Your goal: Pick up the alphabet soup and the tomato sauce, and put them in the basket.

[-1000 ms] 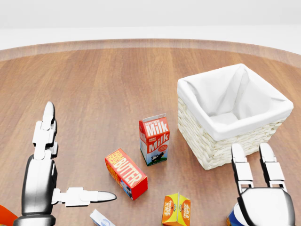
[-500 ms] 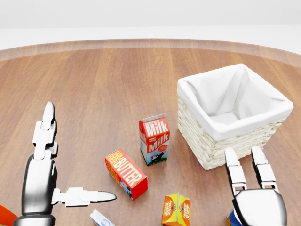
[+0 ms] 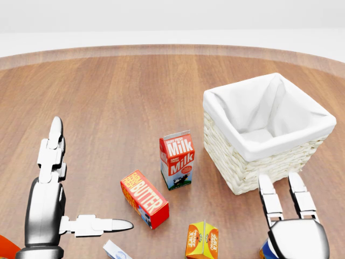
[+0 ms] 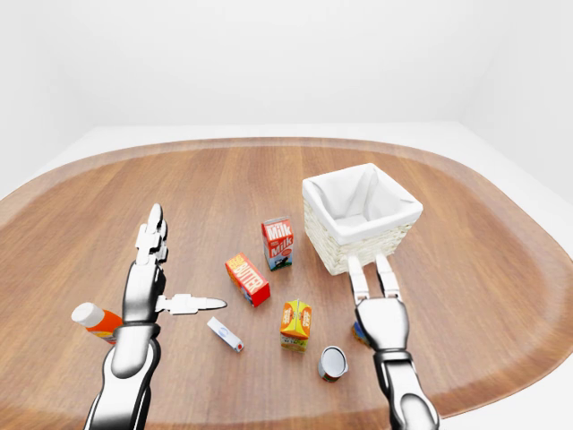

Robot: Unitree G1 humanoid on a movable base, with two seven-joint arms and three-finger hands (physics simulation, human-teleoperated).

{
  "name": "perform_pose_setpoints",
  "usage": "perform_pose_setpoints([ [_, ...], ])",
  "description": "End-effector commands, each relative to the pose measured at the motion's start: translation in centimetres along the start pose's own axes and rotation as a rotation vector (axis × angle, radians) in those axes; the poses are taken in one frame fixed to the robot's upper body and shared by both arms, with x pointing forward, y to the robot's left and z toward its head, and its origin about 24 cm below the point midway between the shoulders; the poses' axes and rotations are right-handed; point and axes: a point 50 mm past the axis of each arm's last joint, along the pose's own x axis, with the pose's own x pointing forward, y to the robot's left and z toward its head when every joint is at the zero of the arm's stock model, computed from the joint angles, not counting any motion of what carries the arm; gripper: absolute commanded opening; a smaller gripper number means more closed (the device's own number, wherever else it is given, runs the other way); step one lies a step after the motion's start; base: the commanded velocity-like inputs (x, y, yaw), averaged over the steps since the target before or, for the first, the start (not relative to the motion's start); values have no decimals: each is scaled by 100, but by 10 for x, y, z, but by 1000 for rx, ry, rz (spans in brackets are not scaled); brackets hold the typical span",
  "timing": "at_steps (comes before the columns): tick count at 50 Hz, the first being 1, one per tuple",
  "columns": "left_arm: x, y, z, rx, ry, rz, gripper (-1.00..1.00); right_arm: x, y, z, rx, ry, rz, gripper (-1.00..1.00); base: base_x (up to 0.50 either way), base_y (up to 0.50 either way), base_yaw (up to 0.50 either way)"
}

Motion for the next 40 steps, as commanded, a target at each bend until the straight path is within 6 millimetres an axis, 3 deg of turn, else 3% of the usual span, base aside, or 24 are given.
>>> perform_pose_setpoints([
  [1,-1,1,1,-3,-3,3,100,-1,6,-1,-15,-9,32,100,0,0,0],
  [20,0,1,3,-2,-11,4,100,0,30,-1,-42,-40,147,100,0,0,0],
  [40,0,1,1,-1,-6,5,100,1,38,-4,-48,-43,194,100,0,0,0],
])
